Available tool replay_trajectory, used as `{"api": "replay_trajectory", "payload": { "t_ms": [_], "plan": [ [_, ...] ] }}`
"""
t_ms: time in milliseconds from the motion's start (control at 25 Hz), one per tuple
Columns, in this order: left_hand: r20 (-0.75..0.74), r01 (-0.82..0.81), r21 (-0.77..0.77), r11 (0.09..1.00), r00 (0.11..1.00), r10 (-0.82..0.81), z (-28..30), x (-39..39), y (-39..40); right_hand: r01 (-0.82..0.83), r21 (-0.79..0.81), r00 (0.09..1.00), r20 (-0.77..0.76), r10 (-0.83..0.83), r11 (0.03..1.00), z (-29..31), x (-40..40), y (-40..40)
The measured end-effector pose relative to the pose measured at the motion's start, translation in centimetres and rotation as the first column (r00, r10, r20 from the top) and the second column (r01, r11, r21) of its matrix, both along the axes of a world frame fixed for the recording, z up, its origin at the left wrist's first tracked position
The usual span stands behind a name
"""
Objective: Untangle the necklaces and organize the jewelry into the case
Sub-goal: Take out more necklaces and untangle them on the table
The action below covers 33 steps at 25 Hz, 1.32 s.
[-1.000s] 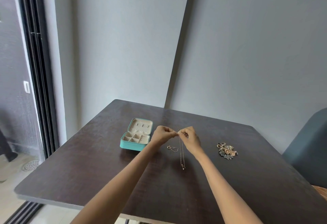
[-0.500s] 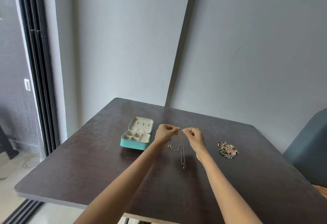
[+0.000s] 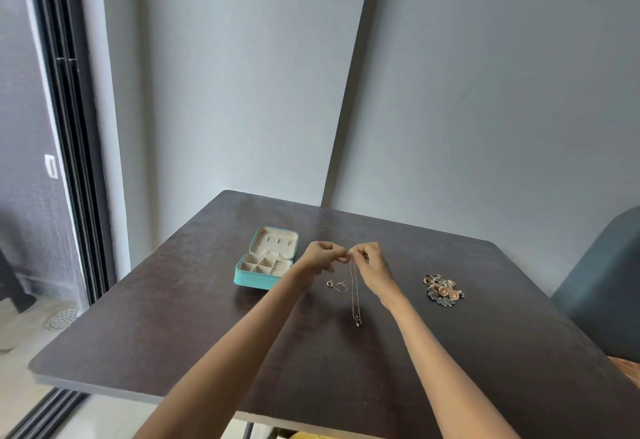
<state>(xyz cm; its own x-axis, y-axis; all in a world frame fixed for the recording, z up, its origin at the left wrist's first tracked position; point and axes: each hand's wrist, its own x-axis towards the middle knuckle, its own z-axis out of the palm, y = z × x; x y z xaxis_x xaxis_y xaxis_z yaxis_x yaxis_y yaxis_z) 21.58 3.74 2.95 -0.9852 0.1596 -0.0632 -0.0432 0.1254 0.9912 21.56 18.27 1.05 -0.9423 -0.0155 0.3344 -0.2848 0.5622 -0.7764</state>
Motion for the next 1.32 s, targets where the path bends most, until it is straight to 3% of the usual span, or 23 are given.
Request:
{"api": "replay_trajectory", "payload": {
  "t_ms": [200, 400, 600, 840, 1000, 1320],
  "plan": [
    [0.142, -0.108, 0.142, 0.984, 0.986, 0.088, -0.1, -0.6, -0.4, 0.061, -0.069, 0.996, 0.069, -0.056, 0.996, -0.4, -0.2, 0.7],
    [0.122, -0.13, 0.162, 0.978, 0.986, 0.111, 0.0, -0.9, -0.8, 0.088, -0.149, 0.996, 0.042, -0.083, 0.985, -1.4, -0.2, 1.2],
    [0.087, -0.039, 0.151, 0.988, 0.996, 0.026, 0.6, -0.9, -0.4, -0.088, -0.159, 0.992, 0.081, 0.102, 0.983, 0.5, 0.4, -0.2],
    [0.097, -0.027, 0.269, 0.963, 0.995, 0.001, 1.2, -1.3, -0.8, -0.035, -0.182, 0.991, 0.119, 0.057, 0.983, 1.1, 0.3, 0.5],
    [0.039, 0.027, 0.271, 0.962, 0.999, -0.039, 1.9, -1.1, -0.5, -0.148, -0.26, 0.97, 0.151, 0.191, 0.954, 1.9, 0.9, -0.3],
    [-0.011, -0.093, 0.431, 0.898, 0.994, 0.108, 4.9, -1.5, -1.1, -0.053, -0.211, 0.996, 0.064, 0.068, 0.976, 3.2, 0.0, -0.1]
  ]
}}
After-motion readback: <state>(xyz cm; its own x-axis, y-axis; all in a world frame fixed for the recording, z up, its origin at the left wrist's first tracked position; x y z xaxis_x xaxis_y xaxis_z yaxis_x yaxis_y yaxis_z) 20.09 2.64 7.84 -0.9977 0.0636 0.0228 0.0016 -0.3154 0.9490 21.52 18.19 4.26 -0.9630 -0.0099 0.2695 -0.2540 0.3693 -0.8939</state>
